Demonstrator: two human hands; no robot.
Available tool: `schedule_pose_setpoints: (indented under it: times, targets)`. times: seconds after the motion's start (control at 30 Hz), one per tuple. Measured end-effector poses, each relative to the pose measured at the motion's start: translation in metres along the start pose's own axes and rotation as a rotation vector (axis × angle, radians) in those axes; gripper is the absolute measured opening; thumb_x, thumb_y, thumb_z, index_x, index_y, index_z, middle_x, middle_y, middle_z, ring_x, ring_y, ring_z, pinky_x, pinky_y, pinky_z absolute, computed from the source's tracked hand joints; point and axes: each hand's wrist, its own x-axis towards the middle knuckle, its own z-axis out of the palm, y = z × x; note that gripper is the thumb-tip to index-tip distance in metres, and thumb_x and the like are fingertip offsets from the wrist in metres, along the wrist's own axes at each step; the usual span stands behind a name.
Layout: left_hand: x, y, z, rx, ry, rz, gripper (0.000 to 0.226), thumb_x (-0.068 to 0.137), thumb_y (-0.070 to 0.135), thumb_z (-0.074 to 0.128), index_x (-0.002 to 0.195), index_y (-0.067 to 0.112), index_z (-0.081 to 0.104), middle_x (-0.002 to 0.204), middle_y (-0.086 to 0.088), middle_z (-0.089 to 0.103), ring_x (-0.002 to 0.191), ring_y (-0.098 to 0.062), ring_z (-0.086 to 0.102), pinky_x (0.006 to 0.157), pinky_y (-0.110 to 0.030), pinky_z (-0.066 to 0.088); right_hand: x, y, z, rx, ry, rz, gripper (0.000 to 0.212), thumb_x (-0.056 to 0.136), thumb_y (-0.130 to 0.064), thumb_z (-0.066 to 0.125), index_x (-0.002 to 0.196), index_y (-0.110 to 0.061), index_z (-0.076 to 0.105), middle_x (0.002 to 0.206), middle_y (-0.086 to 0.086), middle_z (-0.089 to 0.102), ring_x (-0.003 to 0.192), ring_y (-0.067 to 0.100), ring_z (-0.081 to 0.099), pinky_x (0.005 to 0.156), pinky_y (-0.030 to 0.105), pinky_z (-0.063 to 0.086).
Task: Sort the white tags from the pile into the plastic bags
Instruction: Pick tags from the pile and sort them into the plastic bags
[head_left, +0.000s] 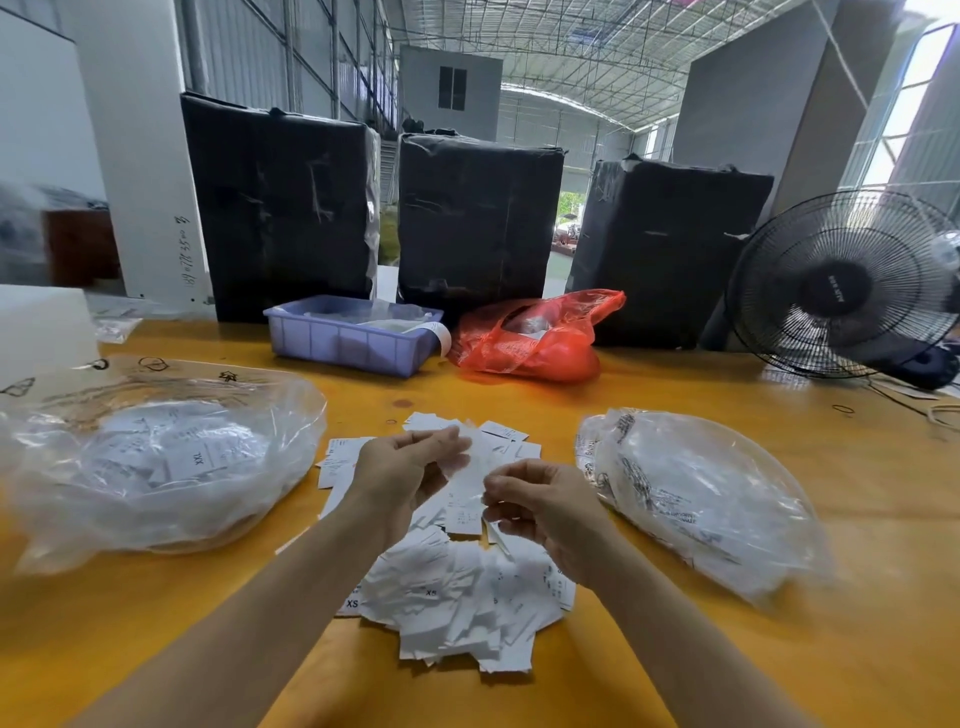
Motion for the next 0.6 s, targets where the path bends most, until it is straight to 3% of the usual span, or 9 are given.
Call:
schedule_pose_setpoints:
  times: [0.13, 0.2, 0.3, 0.4, 0.6]
  targets:
    - [0.003, 0.002, -0.005, 0.026, 0.046, 0.073, 0.007, 0.085, 0.008, 0.066, 0.083, 0.002, 0.064, 0.070, -0.006, 0.074, 0.060, -0.013, 0.070, 0.051, -0.017, 0.052, 0.006, 0.017, -0.006, -0.819, 0.258, -0.341, 0.013, 0.089, -0.006, 0.058, 0.098, -0.007, 0.067, 0.089, 0.004, 0.069, 0.078, 0.014, 0.063, 0.071, 0.024, 0.053]
    - [0.005, 0.001, -0.009, 0.104, 0.077, 0.113, 0.008, 0.084, 0.008, 0.067, 0.084, 0.001, 0.063, 0.066, -0.006, 0.073, 0.056, -0.012, 0.069, 0.049, -0.017, 0.051, 0.008, 0.021, -0.010, -0.961, 0.267, -0.336, 0.019, 0.090, -0.013, 0.058, 0.108, -0.007, 0.065, 0.099, 0.005, 0.069, 0.087, 0.016, 0.062, 0.079, 0.032, 0.053]
    - [0.006, -0.002, -0.012, 0.234, 0.115, 0.164, 0.013, 0.080, 0.009, 0.072, 0.082, 0.002, 0.063, 0.063, -0.005, 0.071, 0.051, -0.009, 0.063, 0.049, -0.016, 0.047, 0.011, 0.023, -0.013, -1.162, 0.209, -0.179, 0.047, 0.083, -0.049, 0.064, 0.114, -0.014, 0.061, 0.106, 0.000, 0.066, 0.100, 0.019, 0.058, 0.086, 0.038, 0.050]
    - [0.005, -0.006, -0.012, 0.339, 0.131, 0.207, 0.016, 0.075, 0.014, 0.077, 0.078, 0.005, 0.064, 0.065, -0.005, 0.071, 0.050, -0.006, 0.058, 0.049, -0.016, 0.043, 0.013, 0.025, -0.012, -1.215, 0.170, -0.021, 0.068, 0.066, -0.066, 0.071, 0.114, -0.019, 0.060, 0.109, -0.003, 0.061, 0.106, 0.021, 0.054, 0.089, 0.042, 0.047]
    - [0.004, -0.012, -0.011, 0.509, 0.127, 0.222, 0.020, 0.068, 0.013, 0.084, 0.078, 0.011, 0.067, 0.071, -0.005, 0.067, 0.063, -0.012, 0.058, 0.058, -0.021, 0.044, 0.014, 0.027, -0.015, -0.973, 0.219, -0.060, 0.033, 0.072, -0.035, 0.080, 0.098, -0.022, 0.066, 0.085, -0.008, 0.059, 0.088, 0.015, 0.056, 0.085, 0.041, 0.049]
